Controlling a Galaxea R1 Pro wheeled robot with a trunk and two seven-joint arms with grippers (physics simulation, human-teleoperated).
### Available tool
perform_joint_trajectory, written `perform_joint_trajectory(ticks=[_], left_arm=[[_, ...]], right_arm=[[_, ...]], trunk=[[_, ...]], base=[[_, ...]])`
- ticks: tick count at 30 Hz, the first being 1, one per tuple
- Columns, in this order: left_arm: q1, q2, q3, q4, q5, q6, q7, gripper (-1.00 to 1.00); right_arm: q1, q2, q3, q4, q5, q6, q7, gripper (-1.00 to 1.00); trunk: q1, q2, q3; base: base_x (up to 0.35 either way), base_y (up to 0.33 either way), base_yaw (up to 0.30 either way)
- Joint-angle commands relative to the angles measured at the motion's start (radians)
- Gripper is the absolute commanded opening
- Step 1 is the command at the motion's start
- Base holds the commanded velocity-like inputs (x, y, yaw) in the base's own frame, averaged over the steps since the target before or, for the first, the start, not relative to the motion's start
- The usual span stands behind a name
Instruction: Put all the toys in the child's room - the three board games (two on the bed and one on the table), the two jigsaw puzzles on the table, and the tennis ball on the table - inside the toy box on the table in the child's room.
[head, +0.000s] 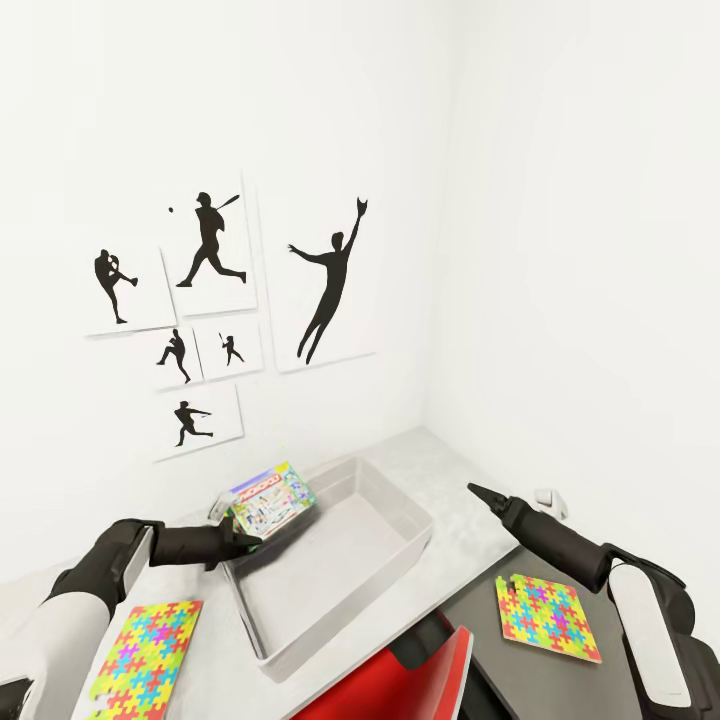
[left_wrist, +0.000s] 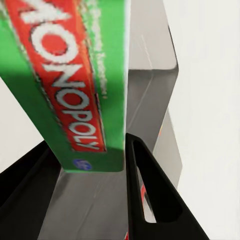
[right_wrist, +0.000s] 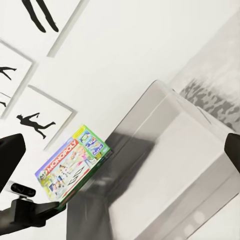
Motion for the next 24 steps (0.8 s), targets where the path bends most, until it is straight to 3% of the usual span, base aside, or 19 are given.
perform_joint_trajectory(ticks=[1,13,15,19,24], left_arm=[[0.000,0.000,0.004,0.001,-0.003,0.014,-0.005,-1.00],[0.000,-0.017,0.003,0.004,-0.004,0.064,-0.008,-1.00],[0.000,-0.026,-0.010,0.004,-0.005,0.064,-0.007,-1.00],[0.000,-0.039,-0.092,0.004,-0.004,0.064,-0.006,-1.00],[0.000,-0.048,-0.128,0.004,-0.002,0.063,-0.002,-1.00]], right_arm=[[-0.001,0.000,-0.001,0.000,0.006,0.005,0.008,1.00],[-0.002,0.000,-0.002,0.000,0.007,0.005,0.008,1.00],[-0.002,0.000,-0.002,0.000,0.007,0.005,0.008,1.00],[-0.002,0.000,-0.002,0.000,0.007,0.005,0.008,1.00],[-0.002,0.000,-0.002,0.000,0.007,0.005,0.008,1.00]], trunk=[[0.000,-0.001,-0.001],[0.000,-0.001,-0.015],[0.000,-0.001,-0.018],[0.000,-0.001,-0.025],[0.000,-0.001,-0.033]], base=[[0.000,0.000,0.000],[0.000,0.000,0.000],[0.000,0.000,0.000],[0.000,0.000,0.000],[0.000,0.000,0.000]])
